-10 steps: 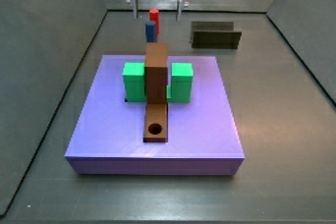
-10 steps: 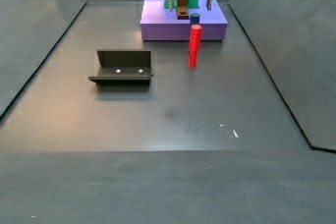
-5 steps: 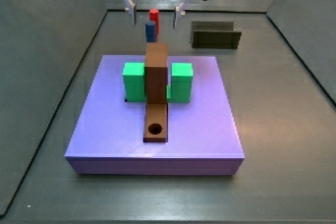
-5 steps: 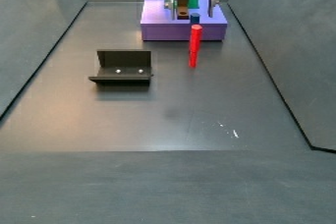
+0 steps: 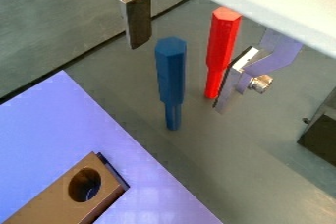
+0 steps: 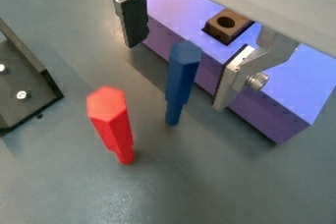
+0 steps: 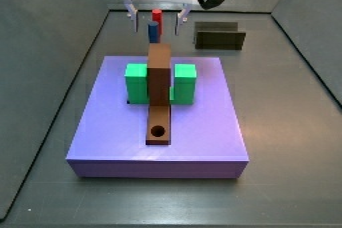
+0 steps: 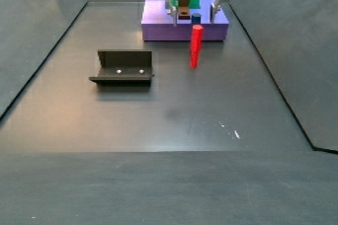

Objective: Pick up the blue object. Move up. Move to above the board. Insert the blue object.
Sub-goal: Pick up the blue object.

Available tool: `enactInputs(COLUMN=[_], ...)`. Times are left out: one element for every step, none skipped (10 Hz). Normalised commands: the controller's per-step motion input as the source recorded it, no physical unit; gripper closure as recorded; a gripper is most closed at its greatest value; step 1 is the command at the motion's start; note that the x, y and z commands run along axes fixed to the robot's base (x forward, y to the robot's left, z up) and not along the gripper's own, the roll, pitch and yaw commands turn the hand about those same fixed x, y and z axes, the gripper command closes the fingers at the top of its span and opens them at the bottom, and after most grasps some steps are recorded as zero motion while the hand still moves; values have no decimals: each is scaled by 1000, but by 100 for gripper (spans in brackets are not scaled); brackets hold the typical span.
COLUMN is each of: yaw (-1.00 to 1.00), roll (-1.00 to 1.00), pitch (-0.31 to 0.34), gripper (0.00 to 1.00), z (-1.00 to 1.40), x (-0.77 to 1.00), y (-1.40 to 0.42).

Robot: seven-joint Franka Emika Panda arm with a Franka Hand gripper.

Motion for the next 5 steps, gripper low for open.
enactInputs(yaw=[-9,-94,-6,-40,-60], roll=[0,0,0,0,24], pitch=[0,0,-63,-51,-34], gripper=[0,0,0,0,0], z=[-169,-111,-100,-91,-74], x=[-23,-46,-63,-54,-100], y=[0,-14,-17,0,-6])
